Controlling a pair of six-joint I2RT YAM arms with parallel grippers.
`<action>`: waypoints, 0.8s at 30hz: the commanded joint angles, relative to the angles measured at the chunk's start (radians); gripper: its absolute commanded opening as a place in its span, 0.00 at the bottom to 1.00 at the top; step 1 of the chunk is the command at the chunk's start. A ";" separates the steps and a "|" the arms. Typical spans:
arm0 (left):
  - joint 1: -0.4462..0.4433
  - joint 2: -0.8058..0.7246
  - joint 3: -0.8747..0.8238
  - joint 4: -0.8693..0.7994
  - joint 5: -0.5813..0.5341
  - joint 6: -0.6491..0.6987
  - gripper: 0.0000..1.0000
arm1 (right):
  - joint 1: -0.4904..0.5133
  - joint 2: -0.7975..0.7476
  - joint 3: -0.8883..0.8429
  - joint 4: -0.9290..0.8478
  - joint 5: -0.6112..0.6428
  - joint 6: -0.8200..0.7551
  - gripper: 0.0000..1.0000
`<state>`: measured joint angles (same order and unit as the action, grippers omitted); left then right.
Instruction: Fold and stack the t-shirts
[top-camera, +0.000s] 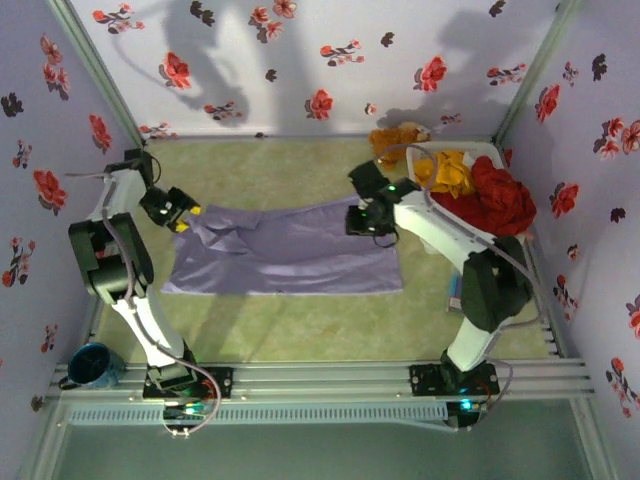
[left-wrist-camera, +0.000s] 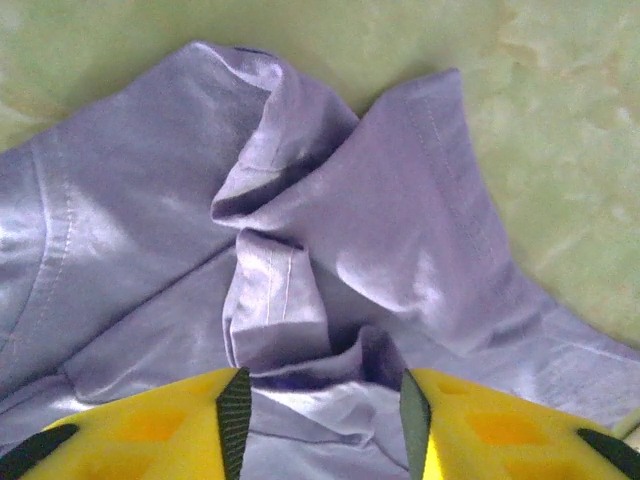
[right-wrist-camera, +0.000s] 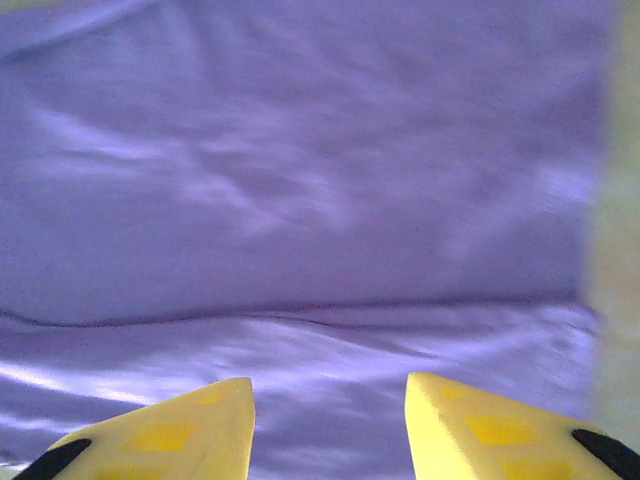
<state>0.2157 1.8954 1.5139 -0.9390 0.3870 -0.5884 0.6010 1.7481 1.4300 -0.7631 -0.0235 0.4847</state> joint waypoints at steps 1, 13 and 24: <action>0.027 -0.088 -0.142 0.015 0.055 0.006 0.42 | 0.082 0.177 0.141 0.080 -0.072 0.029 0.45; 0.063 -0.159 -0.407 0.131 0.094 0.027 0.30 | 0.217 0.659 0.665 0.291 -0.361 0.069 0.45; 0.086 -0.143 -0.467 0.147 0.099 0.061 0.30 | 0.241 0.823 0.800 0.416 -0.495 0.155 0.44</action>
<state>0.2916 1.7695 1.0634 -0.7902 0.4660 -0.5610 0.8326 2.5351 2.1933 -0.3973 -0.4671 0.5972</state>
